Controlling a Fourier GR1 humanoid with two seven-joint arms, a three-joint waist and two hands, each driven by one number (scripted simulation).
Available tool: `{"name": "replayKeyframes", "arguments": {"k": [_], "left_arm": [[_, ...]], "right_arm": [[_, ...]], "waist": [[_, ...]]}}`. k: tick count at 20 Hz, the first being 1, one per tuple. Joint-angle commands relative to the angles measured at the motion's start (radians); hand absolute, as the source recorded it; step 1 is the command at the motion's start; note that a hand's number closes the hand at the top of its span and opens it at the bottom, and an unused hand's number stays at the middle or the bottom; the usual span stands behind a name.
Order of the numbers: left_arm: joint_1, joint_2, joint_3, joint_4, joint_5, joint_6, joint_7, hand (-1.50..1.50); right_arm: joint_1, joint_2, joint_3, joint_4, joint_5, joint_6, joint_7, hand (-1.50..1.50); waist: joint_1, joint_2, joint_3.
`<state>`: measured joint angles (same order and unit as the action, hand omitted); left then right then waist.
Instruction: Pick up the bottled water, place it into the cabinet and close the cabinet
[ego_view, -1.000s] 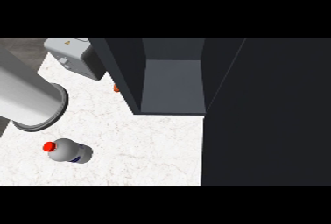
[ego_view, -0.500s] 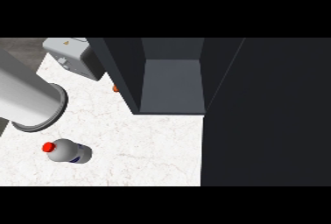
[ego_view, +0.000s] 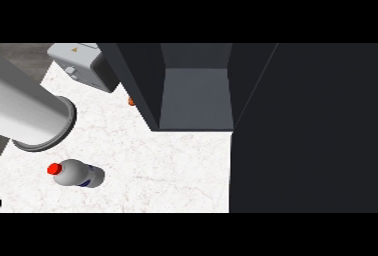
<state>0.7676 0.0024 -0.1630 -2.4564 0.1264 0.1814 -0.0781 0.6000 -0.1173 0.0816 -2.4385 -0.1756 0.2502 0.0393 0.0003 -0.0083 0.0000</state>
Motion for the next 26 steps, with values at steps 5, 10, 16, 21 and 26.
{"name": "replayKeyframes", "arguments": {"k": [5,10,16,21,26], "left_arm": [[0.032,-0.002,0.018,-0.024,0.051,-0.018,-0.065,-1.5],[-0.046,-0.002,0.108,0.062,0.079,0.0,-0.002,-1.5],[-0.081,-0.002,0.185,0.224,0.207,-0.037,-0.091,-1.5],[-0.141,0.02,0.262,0.398,0.205,-0.089,-0.132,-1.5],[-0.219,0.025,0.295,0.573,0.221,-0.125,-0.192,-1.5]], "right_arm": [[0.064,0.0,-0.001,-0.16,-0.049,0.0,0.06,-1.5],[0.167,0.0,0.005,-0.19,-0.067,0.055,-0.016,-1.5],[0.22,-0.013,-0.046,-0.179,-0.105,0.095,-0.08,-1.5],[0.314,0.009,0.049,-0.242,-0.047,0.106,-0.097,-1.5],[0.356,-0.02,-0.019,-0.246,-0.103,0.132,-0.133,-1.5]], "waist": [[0.003,0.004,-0.001],[-0.013,0.004,-0.001],[-0.011,0.003,-0.001],[-0.018,0.004,-0.002],[-0.015,0.006,-0.002]]}}
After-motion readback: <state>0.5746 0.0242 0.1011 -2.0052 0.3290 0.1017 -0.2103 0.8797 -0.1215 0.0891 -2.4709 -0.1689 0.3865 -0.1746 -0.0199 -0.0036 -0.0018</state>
